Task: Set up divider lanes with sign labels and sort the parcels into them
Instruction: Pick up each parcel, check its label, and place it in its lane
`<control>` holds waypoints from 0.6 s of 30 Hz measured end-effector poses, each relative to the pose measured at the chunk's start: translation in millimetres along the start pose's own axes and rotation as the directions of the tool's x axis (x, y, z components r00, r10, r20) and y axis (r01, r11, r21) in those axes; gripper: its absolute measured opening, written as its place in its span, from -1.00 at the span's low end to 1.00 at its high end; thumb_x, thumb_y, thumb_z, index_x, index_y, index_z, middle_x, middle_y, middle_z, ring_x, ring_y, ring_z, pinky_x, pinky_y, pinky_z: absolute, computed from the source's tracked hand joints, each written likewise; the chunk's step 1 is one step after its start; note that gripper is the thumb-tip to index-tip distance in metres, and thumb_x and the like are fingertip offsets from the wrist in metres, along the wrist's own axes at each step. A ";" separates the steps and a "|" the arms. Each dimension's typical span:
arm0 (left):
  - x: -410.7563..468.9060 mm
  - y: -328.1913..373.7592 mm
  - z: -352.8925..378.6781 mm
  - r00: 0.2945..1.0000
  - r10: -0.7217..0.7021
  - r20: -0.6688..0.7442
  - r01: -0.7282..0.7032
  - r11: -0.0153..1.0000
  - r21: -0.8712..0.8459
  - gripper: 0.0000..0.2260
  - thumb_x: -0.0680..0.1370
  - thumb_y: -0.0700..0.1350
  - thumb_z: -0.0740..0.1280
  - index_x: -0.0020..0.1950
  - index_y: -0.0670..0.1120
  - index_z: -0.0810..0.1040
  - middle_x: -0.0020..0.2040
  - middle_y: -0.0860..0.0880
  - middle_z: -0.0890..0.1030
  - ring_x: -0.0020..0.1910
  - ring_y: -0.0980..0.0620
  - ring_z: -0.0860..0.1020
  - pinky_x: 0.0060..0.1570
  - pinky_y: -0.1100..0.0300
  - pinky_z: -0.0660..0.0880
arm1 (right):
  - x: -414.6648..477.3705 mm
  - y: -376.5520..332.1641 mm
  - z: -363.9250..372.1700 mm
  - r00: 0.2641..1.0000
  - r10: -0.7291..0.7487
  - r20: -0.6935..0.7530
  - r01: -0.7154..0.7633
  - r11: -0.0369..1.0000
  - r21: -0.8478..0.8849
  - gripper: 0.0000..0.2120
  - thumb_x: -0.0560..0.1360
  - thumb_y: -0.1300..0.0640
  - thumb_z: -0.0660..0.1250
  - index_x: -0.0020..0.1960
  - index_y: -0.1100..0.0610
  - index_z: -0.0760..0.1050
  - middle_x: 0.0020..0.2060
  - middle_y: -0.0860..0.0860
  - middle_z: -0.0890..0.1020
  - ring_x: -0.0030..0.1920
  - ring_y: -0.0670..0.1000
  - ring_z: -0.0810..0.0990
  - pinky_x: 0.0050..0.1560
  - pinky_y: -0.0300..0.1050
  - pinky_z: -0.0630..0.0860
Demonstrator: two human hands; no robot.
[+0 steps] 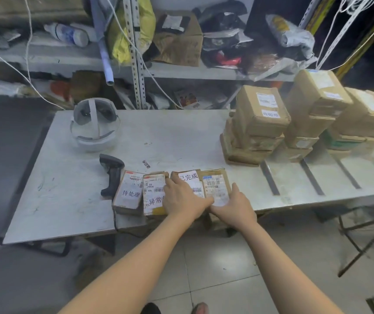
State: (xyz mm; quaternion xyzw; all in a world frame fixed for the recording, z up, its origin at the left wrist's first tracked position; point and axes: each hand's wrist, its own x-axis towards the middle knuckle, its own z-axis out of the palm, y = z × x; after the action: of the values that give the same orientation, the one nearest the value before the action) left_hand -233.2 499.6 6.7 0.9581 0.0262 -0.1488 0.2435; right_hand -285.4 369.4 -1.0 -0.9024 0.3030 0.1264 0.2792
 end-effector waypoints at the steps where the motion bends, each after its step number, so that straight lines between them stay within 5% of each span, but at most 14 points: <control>1: -1.4 2.3 5.2 1.000 -0.004 -0.016 0.004 1.000 0.006 0.13 0.17 0.36 0.50 0.50 -0.21 0.09 0.38 -0.14 0.31 0.36 -0.12 0.34 0.20 -0.02 0.45 | 0.8 1.9 0.4 1.000 -0.005 -0.007 0.005 1.000 0.000 0.02 0.24 -0.35 0.41 0.52 0.08 0.12 0.28 0.05 0.50 0.29 0.14 0.50 0.15 0.08 0.53; 7: 2.8 3.8 22.4 0.993 -0.037 -0.112 0.040 0.999 0.029 0.14 0.18 0.36 0.53 0.49 -0.25 0.10 0.38 -0.15 0.34 0.34 -0.12 0.35 0.20 0.04 0.46 | -0.2 19.0 6.7 0.999 -0.014 0.032 0.015 0.999 -0.052 -0.07 0.14 -0.34 0.46 0.37 -0.01 0.20 0.15 -0.06 0.49 0.15 0.04 0.54 -0.06 0.01 0.52; 12: 2.3 0.0 29.4 0.980 -0.050 -0.191 0.038 0.997 -0.066 -0.03 0.17 0.32 0.55 0.36 -0.18 0.29 0.26 -0.11 0.43 0.25 -0.10 0.41 0.14 0.02 0.46 | 0.1 31.3 12.4 1.000 -0.008 -0.021 0.008 1.000 -0.017 -0.25 0.17 -0.26 0.47 0.24 0.00 0.30 0.09 -0.07 0.53 0.10 0.03 0.57 -0.10 -0.03 0.52; 18: -1.4 5.3 26.6 0.966 -0.022 -0.258 -0.014 0.990 -0.138 -0.04 0.16 0.31 0.54 0.40 -0.12 0.28 0.27 -0.08 0.43 0.28 -0.11 0.38 0.17 -0.08 0.44 | 2.7 40.2 4.9 0.995 -0.008 -0.097 0.013 0.999 0.050 -0.32 0.08 -0.27 0.42 0.13 -0.06 0.37 0.01 -0.14 0.57 0.04 0.00 0.58 -0.09 -0.03 0.54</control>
State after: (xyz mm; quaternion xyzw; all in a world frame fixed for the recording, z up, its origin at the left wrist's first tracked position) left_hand -241.1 482.3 -12.8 0.9500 0.0701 -0.0206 0.3036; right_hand -308.4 344.4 -23.2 -0.9018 0.3143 0.0734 0.2875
